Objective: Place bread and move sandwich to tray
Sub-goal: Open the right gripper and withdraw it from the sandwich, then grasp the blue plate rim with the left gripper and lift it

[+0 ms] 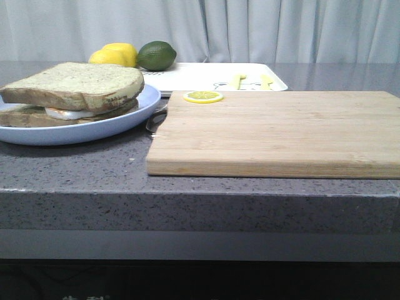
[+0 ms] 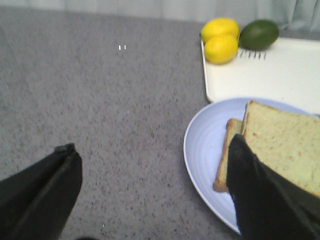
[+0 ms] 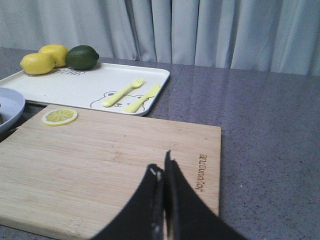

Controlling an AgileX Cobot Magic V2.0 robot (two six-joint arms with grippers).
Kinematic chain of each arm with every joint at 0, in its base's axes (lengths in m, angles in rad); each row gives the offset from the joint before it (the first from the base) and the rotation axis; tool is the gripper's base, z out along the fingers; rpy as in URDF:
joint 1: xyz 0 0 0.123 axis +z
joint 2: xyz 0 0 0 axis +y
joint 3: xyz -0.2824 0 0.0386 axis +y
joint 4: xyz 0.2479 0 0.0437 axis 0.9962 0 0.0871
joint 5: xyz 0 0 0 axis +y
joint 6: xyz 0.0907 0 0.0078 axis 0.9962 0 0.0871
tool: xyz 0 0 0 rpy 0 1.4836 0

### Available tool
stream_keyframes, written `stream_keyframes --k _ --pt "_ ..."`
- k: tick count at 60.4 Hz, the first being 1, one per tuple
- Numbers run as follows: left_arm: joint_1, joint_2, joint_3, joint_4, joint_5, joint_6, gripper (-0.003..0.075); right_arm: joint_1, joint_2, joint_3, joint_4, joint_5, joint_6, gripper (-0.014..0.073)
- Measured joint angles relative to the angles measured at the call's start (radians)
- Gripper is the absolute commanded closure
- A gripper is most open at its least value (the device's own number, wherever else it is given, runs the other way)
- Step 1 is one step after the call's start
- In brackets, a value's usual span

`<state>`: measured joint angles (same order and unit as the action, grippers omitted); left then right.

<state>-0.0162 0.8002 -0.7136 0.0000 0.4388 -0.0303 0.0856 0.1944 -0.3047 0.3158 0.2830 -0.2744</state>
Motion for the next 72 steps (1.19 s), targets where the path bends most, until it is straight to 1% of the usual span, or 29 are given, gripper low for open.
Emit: stream_keyframes --k 6,10,21,41,55,58,60,65,69,72 --pt "0.000 0.150 -0.088 -0.023 0.109 0.000 0.0134 0.000 0.000 0.000 0.001 0.000 0.000 0.0679" --pt "0.000 0.262 -0.143 -0.034 0.155 0.000 0.0134 0.000 0.000 0.000 0.002 0.000 0.000 0.0679" --pt "0.000 0.502 -0.262 -0.042 0.194 0.000 0.0134 0.000 0.000 0.000 0.002 0.000 0.000 0.0679" --pt "-0.048 0.726 -0.380 -0.044 0.196 0.000 0.0134 0.000 0.000 0.000 0.002 -0.001 0.000 0.0679" --pt "-0.060 0.798 -0.412 -0.048 0.189 0.000 0.0143 0.000 0.000 0.001 0.002 -0.001 0.000 0.0679" --pt "-0.060 0.800 -0.413 -0.048 0.188 0.000 0.0176 0.000 0.000 0.001 0.002 -0.001 0.000 0.0679" --pt "-0.060 0.802 -0.413 -0.048 0.185 0.000 0.0211 0.000 0.000 0.001 0.002 -0.001 0.000 0.0679" --pt "-0.060 0.804 -0.413 -0.052 0.183 0.000 0.0323 0.000 0.000 0.002 0.002 -0.001 0.000 0.0679" --pt "-0.062 0.808 -0.416 -0.057 0.179 0.000 0.0439 0.000 0.000 0.002 0.002 -0.001 0.000 0.0679" --pt "-0.062 0.811 -0.416 -0.060 0.174 0.000 0.0550 0.000 0.000 0.002 0.002 -0.001 0.000 0.0679"
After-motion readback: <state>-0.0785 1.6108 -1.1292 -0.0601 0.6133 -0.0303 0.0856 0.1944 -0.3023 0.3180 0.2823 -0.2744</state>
